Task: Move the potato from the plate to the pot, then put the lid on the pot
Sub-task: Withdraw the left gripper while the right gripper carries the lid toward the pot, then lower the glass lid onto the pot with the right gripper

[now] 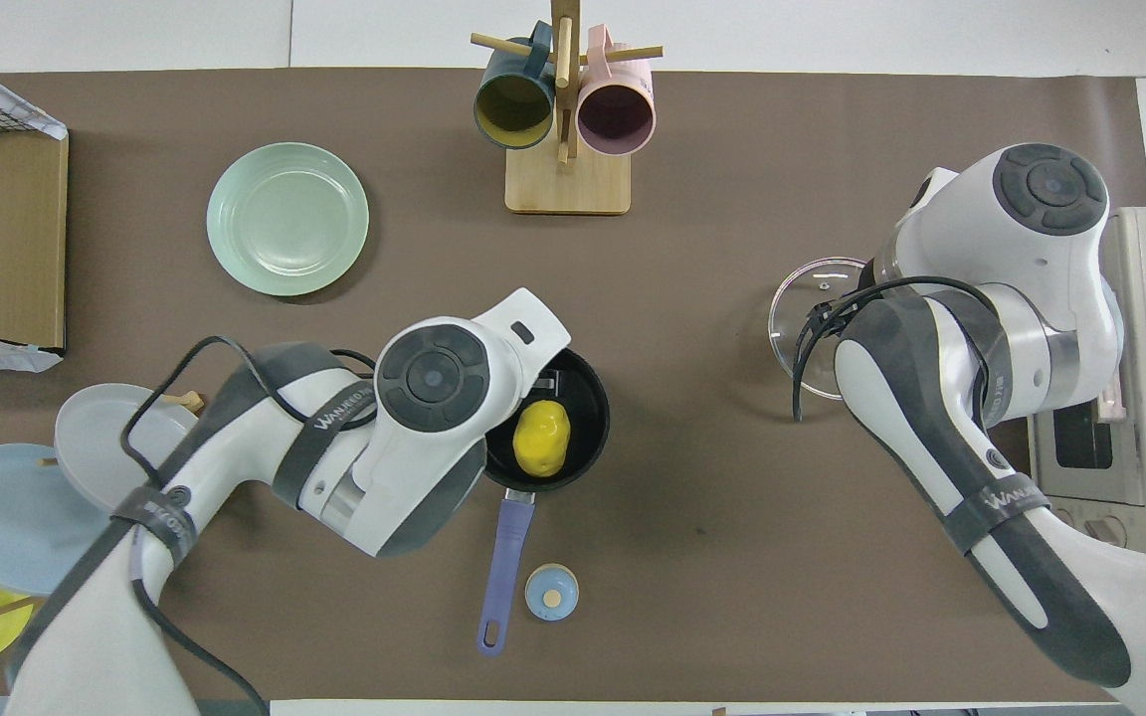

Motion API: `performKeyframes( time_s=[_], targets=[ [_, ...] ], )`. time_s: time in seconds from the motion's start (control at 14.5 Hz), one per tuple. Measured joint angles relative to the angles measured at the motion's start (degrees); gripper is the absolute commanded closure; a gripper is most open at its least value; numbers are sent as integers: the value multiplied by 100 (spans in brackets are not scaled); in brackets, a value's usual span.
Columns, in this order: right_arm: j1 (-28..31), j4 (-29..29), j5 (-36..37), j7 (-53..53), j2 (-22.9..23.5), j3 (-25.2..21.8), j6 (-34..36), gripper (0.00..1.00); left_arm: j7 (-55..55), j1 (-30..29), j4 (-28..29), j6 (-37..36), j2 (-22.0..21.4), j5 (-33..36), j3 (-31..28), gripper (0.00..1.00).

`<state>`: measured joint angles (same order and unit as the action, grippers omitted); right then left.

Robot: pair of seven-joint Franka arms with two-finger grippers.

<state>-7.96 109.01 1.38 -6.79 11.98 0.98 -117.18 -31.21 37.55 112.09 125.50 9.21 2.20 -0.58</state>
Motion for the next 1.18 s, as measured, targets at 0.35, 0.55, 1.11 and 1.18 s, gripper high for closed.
performKeyframes(
  time_s=[0.35, 0.55, 1.11, 1.18],
  targets=[
    [-727, -474, -18, 1482, -1, 25, 542, 100, 1078, -1244, -1292, -1971, -607, -449, -73, 0],
    [-1826, -737, -20, 3073, -7, 68, 657, 100, 1667, -2024, -1612, -2651, -945, -690, -103, 0],
    [-2984, -650, -20, 4832, -2, 80, -87, 100, 3351, -3190, -1648, -3465, -1290, -547, -111, 0],
    [-3092, -603, -20, 4910, 6, 79, -201, 100, 3352, -3190, -1648, -3482, -1290, -519, -94, 0]
  ],
)
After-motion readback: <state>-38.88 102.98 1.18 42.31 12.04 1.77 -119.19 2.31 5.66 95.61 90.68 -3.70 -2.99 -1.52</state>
